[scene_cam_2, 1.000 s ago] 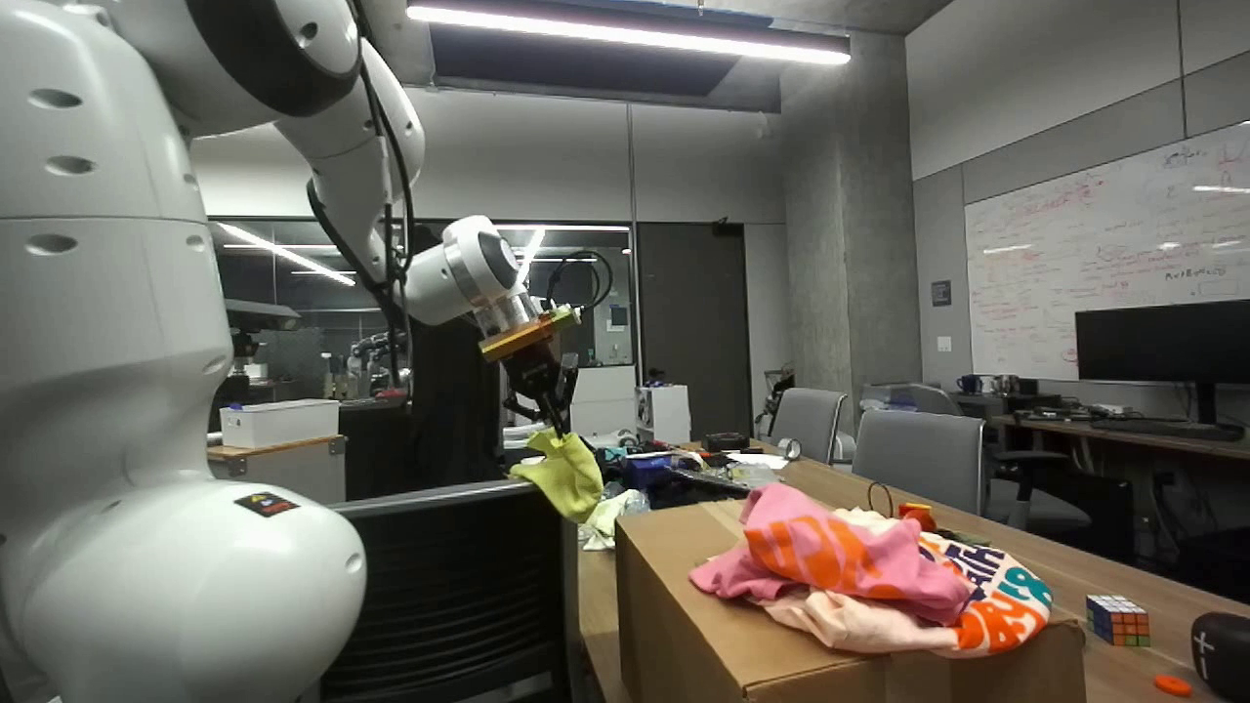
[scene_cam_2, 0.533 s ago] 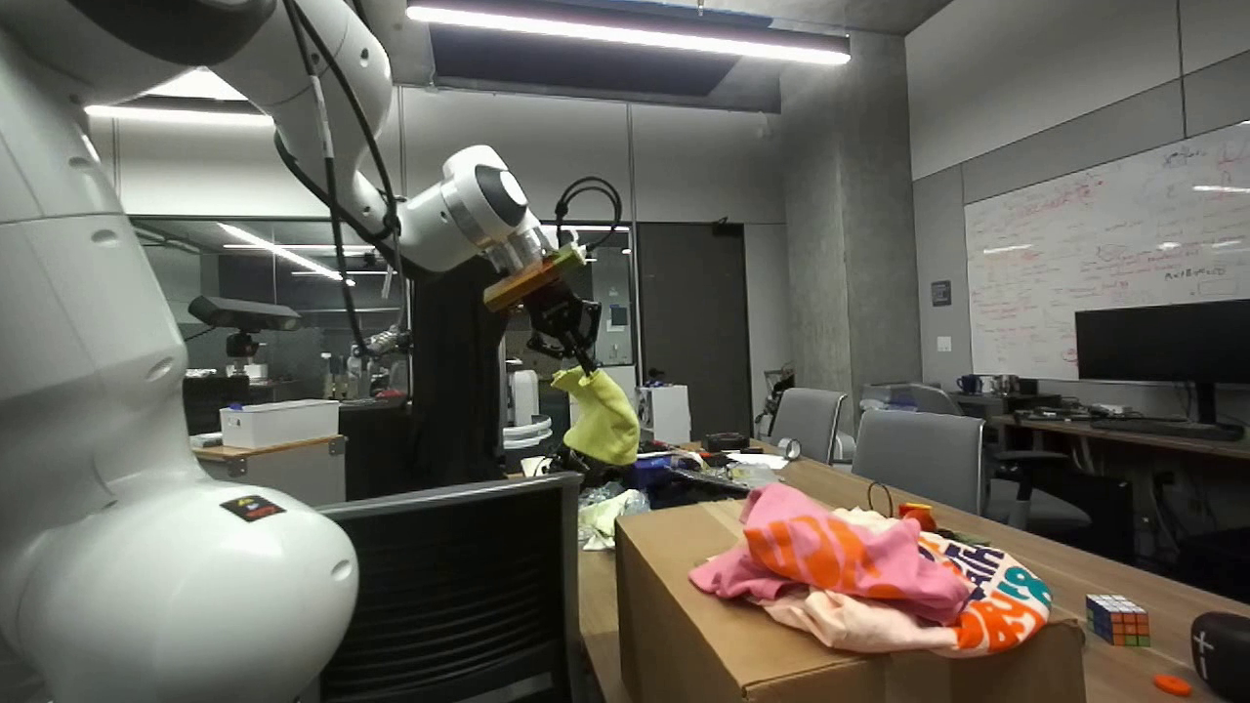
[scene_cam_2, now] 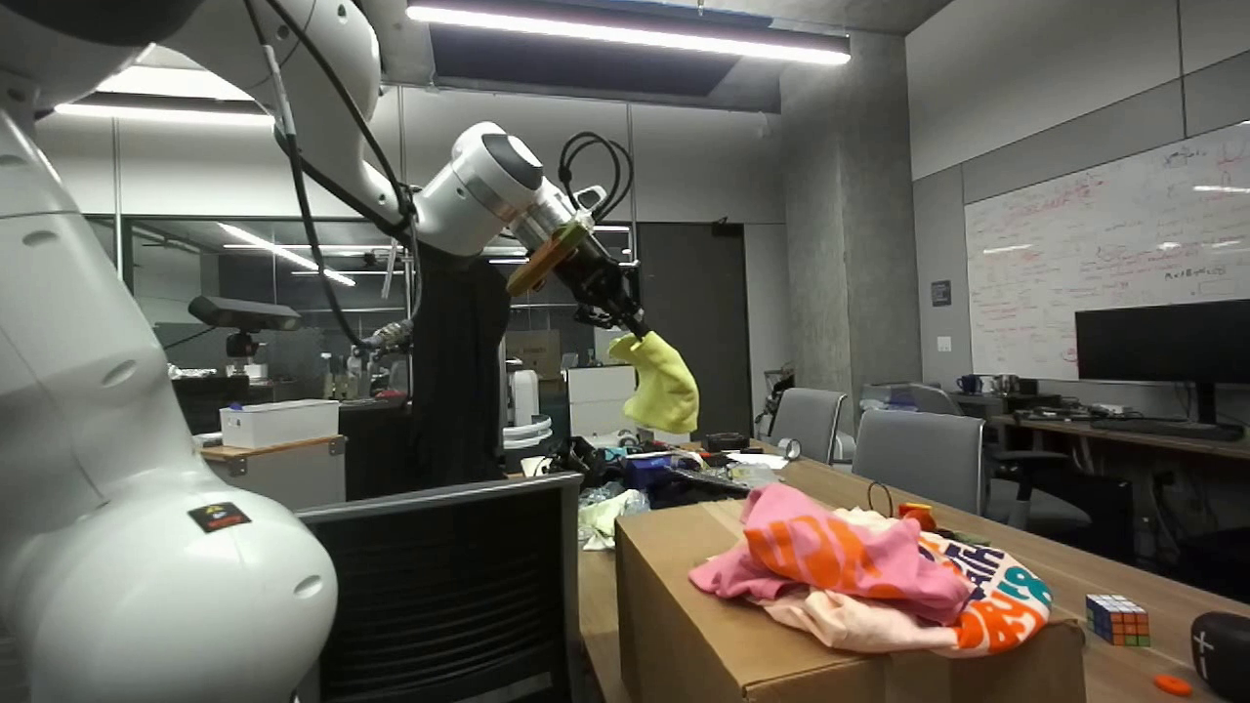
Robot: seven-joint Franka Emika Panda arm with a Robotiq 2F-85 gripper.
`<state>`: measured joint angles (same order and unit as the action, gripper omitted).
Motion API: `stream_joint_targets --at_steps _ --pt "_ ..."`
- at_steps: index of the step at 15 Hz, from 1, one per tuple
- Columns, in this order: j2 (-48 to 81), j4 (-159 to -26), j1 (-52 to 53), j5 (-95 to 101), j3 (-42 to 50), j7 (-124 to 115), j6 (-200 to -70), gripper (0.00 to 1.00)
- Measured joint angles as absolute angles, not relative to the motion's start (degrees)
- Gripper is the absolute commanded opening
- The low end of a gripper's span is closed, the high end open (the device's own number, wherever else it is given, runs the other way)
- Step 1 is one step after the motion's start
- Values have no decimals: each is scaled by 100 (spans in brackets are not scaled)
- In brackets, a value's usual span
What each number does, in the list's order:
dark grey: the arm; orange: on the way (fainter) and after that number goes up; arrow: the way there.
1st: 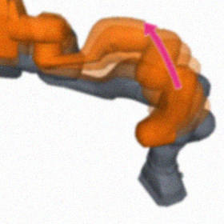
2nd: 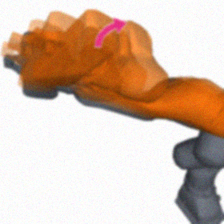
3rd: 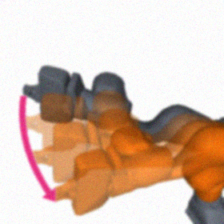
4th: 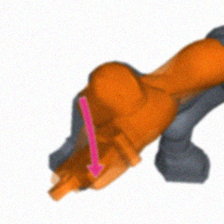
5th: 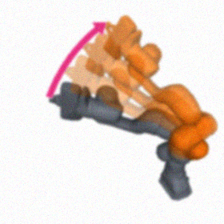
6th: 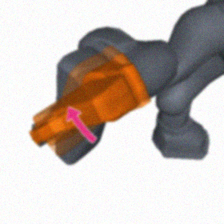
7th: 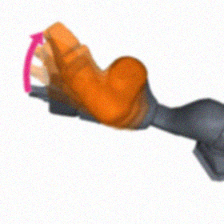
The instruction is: Put the peach shirt, pink shirt and the green towel on the top of the box
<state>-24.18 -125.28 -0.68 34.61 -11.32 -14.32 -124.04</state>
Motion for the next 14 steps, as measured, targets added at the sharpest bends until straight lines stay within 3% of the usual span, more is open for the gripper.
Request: stream_joint_targets --at_steps 14 --pt "-1314 -11075 -521 4458 -1000 -3071 -10361 1"
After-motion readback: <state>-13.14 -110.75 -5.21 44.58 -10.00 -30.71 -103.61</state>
